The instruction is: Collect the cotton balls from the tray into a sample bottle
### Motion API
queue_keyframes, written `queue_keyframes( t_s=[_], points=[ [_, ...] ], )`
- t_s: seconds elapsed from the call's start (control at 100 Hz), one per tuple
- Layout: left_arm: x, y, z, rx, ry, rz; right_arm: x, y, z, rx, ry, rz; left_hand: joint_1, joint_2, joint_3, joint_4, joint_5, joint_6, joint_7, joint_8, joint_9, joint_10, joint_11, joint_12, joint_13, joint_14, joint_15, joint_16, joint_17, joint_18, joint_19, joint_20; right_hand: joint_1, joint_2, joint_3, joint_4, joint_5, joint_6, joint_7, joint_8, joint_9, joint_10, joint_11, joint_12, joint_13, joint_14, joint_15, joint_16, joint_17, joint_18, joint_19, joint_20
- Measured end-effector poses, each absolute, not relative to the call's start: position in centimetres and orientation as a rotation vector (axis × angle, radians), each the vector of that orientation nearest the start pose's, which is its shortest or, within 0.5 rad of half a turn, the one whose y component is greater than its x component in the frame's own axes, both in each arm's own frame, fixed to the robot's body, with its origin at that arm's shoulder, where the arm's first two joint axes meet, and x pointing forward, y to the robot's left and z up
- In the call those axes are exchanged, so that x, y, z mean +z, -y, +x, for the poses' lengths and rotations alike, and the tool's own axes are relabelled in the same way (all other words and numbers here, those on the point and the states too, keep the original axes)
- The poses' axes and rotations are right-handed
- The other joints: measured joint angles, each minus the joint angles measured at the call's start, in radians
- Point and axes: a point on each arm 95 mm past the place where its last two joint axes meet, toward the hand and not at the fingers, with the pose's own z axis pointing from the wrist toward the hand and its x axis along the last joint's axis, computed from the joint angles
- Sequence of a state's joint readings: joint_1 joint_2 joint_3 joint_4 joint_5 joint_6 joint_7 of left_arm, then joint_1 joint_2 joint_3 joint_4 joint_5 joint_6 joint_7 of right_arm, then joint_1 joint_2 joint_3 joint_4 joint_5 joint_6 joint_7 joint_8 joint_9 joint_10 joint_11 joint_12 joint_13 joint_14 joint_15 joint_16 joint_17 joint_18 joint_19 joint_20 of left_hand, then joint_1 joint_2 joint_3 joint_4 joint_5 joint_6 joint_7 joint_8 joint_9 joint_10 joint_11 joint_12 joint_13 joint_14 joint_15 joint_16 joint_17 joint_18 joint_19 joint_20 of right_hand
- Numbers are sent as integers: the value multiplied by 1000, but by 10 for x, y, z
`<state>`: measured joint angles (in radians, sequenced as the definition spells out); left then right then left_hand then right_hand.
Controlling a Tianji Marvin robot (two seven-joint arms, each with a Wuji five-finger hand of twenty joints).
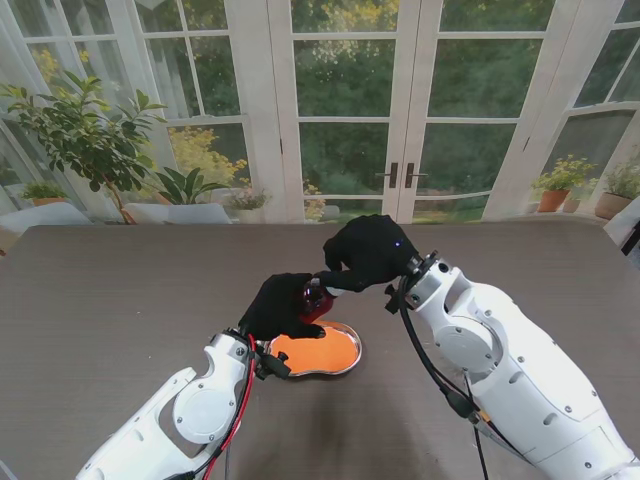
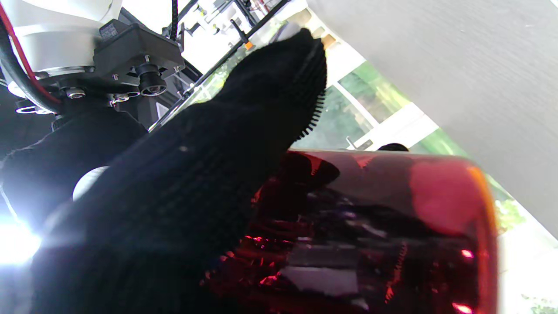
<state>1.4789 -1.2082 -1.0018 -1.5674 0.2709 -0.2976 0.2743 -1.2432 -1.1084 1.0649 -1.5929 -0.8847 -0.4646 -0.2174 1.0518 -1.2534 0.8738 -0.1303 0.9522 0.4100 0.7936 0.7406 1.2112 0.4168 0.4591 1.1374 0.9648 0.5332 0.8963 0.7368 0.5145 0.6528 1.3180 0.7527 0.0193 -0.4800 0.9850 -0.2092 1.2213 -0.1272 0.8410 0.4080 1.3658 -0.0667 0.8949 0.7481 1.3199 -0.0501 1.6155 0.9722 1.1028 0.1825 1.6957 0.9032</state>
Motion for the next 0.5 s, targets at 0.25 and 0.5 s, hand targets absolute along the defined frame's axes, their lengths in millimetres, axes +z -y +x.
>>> queue_keyframes(
  t_s=[0.25,0.5],
  points=[
    [-296,101,391,-2441,-926,-1590,-187,-68,435,2237,-1475,717,0,0,0,0,0,0,0,0,0,0,0,0,0,0,0,0,0,0,0,0,0,-28,10,1,-359,23,-242,-1,-127,5,-161,49,-12,-4,-201,-101,-145,-10,-33,2],
    [-296,101,390,-2439,-933,-1594,-180,-60,430,2281,-1522,622,0,0,0,0,0,0,0,0,0,0,0,0,0,0,0,0,0,0,0,0,25,-416,260,-2,-411,-33,-207,-1,-248,5,-132,55,-13,-27,-281,-119,-201,-34,-67,15]
  ],
)
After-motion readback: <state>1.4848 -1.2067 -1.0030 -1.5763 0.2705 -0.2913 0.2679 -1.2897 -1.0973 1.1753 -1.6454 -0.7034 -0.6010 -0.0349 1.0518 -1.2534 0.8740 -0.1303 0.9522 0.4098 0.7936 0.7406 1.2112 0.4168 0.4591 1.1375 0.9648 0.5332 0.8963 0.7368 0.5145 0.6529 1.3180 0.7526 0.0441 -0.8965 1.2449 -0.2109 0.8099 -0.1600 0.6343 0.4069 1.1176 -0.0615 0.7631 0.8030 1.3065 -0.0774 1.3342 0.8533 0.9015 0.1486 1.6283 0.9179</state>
